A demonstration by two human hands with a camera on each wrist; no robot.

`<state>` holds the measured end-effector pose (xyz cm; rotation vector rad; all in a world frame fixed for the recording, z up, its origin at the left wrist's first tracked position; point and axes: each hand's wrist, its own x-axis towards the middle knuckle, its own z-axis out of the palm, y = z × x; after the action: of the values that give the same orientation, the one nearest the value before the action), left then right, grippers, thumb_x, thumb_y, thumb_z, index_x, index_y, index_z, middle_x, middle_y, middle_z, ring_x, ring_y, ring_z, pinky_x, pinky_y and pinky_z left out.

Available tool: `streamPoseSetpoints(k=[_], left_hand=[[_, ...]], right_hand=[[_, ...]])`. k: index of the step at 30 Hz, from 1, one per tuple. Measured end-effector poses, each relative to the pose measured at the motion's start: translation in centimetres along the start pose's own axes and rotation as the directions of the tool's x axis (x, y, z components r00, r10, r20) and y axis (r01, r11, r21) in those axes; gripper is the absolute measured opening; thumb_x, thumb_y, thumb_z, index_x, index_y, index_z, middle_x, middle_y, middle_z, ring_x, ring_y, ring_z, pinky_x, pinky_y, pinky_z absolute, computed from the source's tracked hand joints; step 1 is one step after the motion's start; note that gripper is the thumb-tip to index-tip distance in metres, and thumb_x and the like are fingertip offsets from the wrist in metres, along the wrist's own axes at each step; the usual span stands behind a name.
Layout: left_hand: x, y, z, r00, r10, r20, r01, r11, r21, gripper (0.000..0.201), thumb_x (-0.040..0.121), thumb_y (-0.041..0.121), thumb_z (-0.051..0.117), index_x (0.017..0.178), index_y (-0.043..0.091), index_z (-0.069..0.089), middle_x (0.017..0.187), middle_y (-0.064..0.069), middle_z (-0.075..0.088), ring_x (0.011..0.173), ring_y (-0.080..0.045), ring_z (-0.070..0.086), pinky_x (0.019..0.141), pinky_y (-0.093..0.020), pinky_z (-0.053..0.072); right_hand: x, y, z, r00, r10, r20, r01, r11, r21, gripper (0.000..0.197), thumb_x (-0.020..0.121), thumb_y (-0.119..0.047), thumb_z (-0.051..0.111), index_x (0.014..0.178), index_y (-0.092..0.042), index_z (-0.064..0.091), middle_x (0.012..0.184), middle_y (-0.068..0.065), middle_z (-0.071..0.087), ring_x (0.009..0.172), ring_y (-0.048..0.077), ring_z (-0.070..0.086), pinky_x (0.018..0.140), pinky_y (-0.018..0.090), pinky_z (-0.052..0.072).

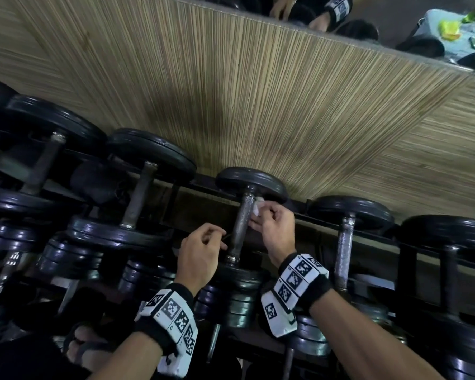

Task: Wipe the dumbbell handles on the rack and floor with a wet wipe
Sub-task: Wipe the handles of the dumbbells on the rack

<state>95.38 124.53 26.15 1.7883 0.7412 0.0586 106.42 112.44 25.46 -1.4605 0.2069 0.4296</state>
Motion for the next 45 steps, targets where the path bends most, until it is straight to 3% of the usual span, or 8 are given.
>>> streamPoseSetpoints(k=[6,10,13,18,24,28,33,45], left_hand=[[0.0,-0.3,0.2,1.0,0.015,-0.011,-0.015,1.0,0.008,0.027,0.085,0.038,0.044,0.085,0.028,0.069,0.07,0.011,0.072,0.069,-0.031,0.068,0.07,-0.054,0.055],[0.1,-0.5,0.3,1.0,0.009,-0.013,-0.009,1.0,0.022,0.028,0.085,0.039,0.044,0.084,0.028,0.07,0.069,0.011,0.071,0.071,-0.017,0.069,0.074,-0.049,0.056],[0.2,-0.8,0.2,1.0,0.002,0.008,-0.002,0.999,0.035,0.029,0.085,0.039,0.043,0.082,0.029,0.07,0.069,0.011,0.072,0.073,-0.014,0.069,0.076,-0.047,0.056],[0.4,-0.9,0.1,1.0,-0.011,0.025,0.01,0.999,0.037,0.029,0.085,0.038,0.043,0.08,0.029,0.071,0.07,0.01,0.072,0.071,-0.019,0.069,0.076,-0.05,0.055],[0.3,-1.1,0.2,1.0,-0.005,0.015,0.004,1.0,0.027,0.028,0.088,0.032,0.045,0.08,0.027,0.071,0.069,0.009,0.072,0.07,-0.027,0.068,0.074,-0.053,0.056],[0.3,-0.9,0.1,1.0,-0.014,0.017,0.013,1.0,0.021,0.03,0.086,0.037,0.043,0.08,0.027,0.071,0.071,0.008,0.073,0.07,-0.028,0.069,0.073,-0.053,0.055],[0.1,-0.8,0.0,1.0,0.002,0.023,-0.003,0.999,0.038,0.027,0.093,0.03,0.046,0.082,0.027,0.07,0.074,0.008,0.073,0.071,-0.034,0.068,0.068,-0.056,0.054],[0.3,-0.8,0.0,1.0,0.004,0.028,-0.004,1.0,-0.024,0.031,0.085,0.041,0.042,0.077,0.03,0.07,0.072,0.008,0.072,0.072,-0.017,0.07,0.076,-0.051,0.055]], right_hand=[[-0.4,0.3,0.3,0.966,-0.258,0.026,0.251,0.904,-0.346,0.022,0.104,-0.021,0.054,0.089,-0.012,0.068,0.077,0.011,0.07,0.071,0.027,0.069,0.067,0.041,0.061],[-1.1,-0.5,0.8,0.892,-0.431,0.138,0.413,0.648,-0.64,0.024,0.105,-0.024,0.05,0.092,-0.015,0.067,0.062,-0.008,0.059,0.054,0.007,0.054,0.057,0.023,0.041],[-1.6,-0.8,0.4,0.881,-0.4,0.251,0.453,0.567,-0.688,0.024,0.106,-0.027,0.048,0.113,-0.021,0.069,0.071,-0.006,0.067,0.063,0.008,0.064,0.061,0.021,0.049],[-1.2,0.1,-1.1,0.966,-0.257,-0.031,0.225,0.891,-0.394,0.021,0.103,-0.026,0.054,0.102,-0.017,0.072,0.087,-0.004,0.074,0.08,0.01,0.073,0.062,0.03,0.06],[0.6,2.1,-1.4,0.983,-0.113,-0.146,0.032,0.884,-0.466,0.022,0.096,-0.039,0.06,0.087,-0.021,0.069,0.078,-0.003,0.072,0.079,0.022,0.072,0.074,0.053,0.06],[1.7,1.6,-1.2,0.987,0.016,-0.161,-0.078,0.917,-0.391,0.02,0.099,-0.028,0.061,0.101,-0.01,0.069,0.092,0.01,0.074,0.074,0.021,0.075,0.058,0.043,0.061],[1.6,0.8,0.1,1.0,-0.02,-0.002,0.018,0.93,-0.367,0.021,0.102,-0.011,0.055,0.097,-0.001,0.072,0.091,0.011,0.073,0.076,0.016,0.069,0.056,0.016,0.051],[-0.5,0.3,0.3,0.987,-0.151,-0.048,0.145,0.983,-0.115,0.018,0.103,-0.014,0.056,0.105,-0.002,0.07,0.094,0.017,0.074,0.089,0.028,0.074,0.075,0.035,0.063]])
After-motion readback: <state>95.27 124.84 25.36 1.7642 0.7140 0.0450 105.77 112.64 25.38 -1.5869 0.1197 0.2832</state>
